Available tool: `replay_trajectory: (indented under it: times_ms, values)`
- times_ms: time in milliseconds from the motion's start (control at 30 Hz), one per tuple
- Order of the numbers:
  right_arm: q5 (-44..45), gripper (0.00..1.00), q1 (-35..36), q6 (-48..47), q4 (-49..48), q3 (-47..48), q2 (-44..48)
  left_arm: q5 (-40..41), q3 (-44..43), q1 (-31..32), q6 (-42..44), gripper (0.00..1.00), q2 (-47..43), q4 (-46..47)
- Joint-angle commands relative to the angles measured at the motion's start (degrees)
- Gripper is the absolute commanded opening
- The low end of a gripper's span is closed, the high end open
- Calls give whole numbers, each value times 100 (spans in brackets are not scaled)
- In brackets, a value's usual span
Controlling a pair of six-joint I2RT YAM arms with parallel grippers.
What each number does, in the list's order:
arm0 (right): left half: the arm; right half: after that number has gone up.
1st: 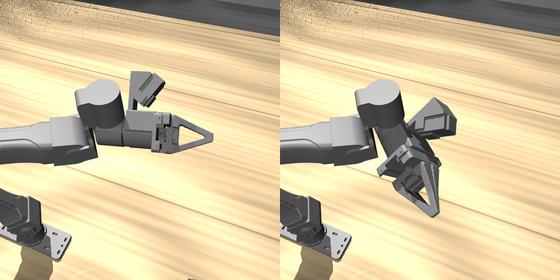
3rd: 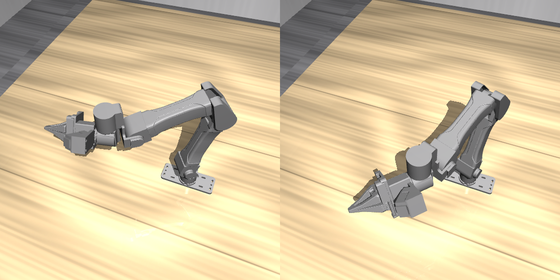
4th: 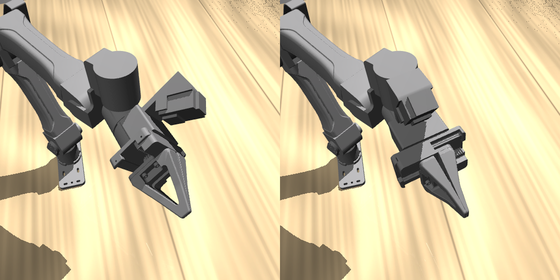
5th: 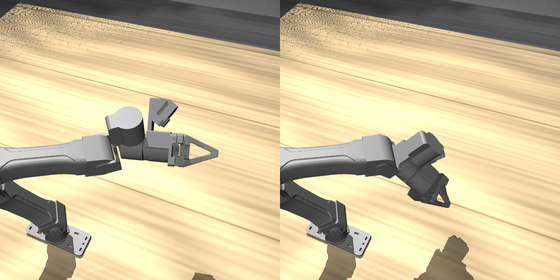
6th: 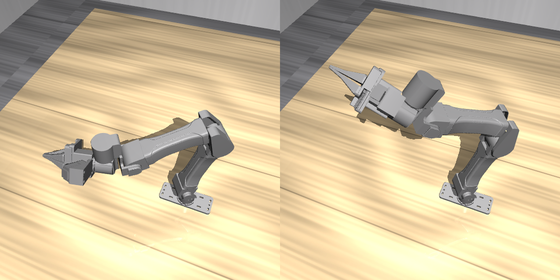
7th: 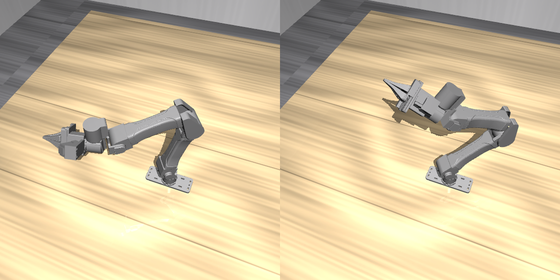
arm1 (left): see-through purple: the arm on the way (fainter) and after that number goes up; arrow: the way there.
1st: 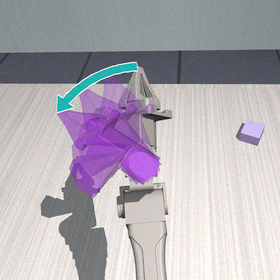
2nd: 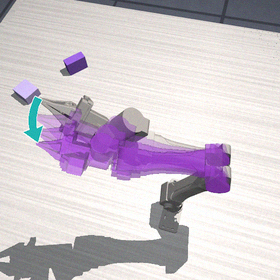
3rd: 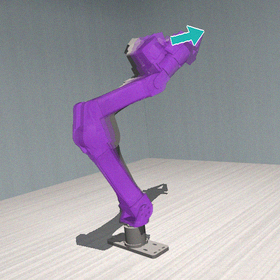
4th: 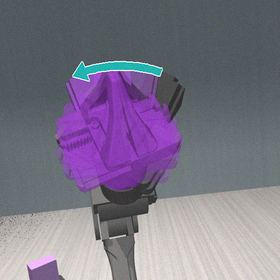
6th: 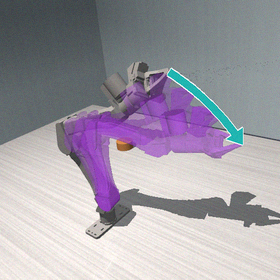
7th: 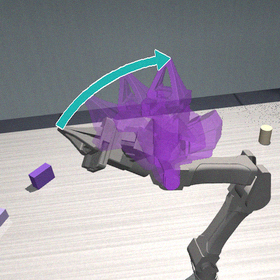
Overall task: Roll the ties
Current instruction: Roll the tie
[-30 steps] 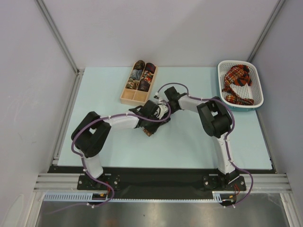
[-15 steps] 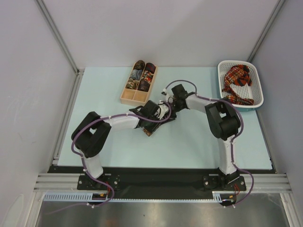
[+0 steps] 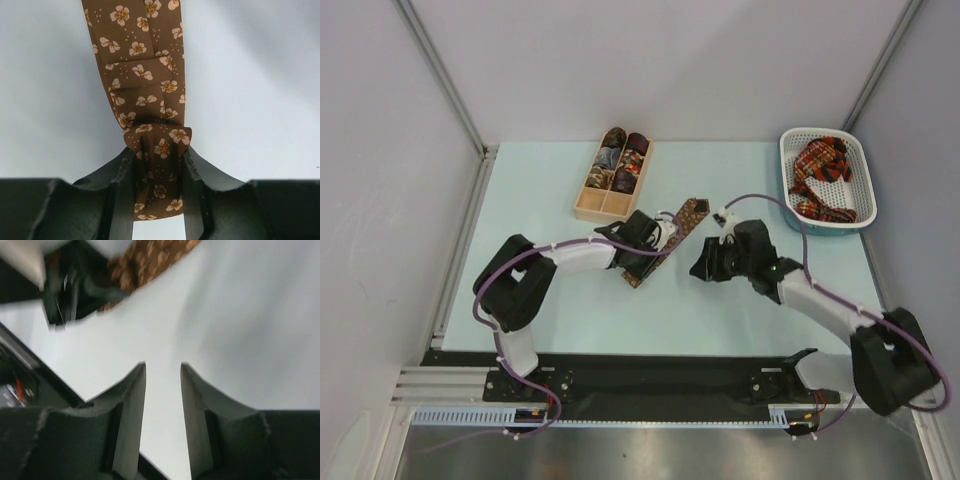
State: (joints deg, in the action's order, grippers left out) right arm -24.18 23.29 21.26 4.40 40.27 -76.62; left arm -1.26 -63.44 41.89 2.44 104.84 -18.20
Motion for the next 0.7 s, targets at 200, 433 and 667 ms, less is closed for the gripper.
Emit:
replay_trajectory:
  times_ms: [200,433,667]
  values:
    - [4376,43,3320,-1096,-1055,-1118,2177,-112,-177,-14,-200,32,274,-553]
    - [6590,46,5536,-2713,-1512,-539,951,-156,-292,-14,-208,32,292,-668]
    - [7436,49,6232,-3435,-874,1086,-1526,-235,-353,-14,-393,32,327,-799]
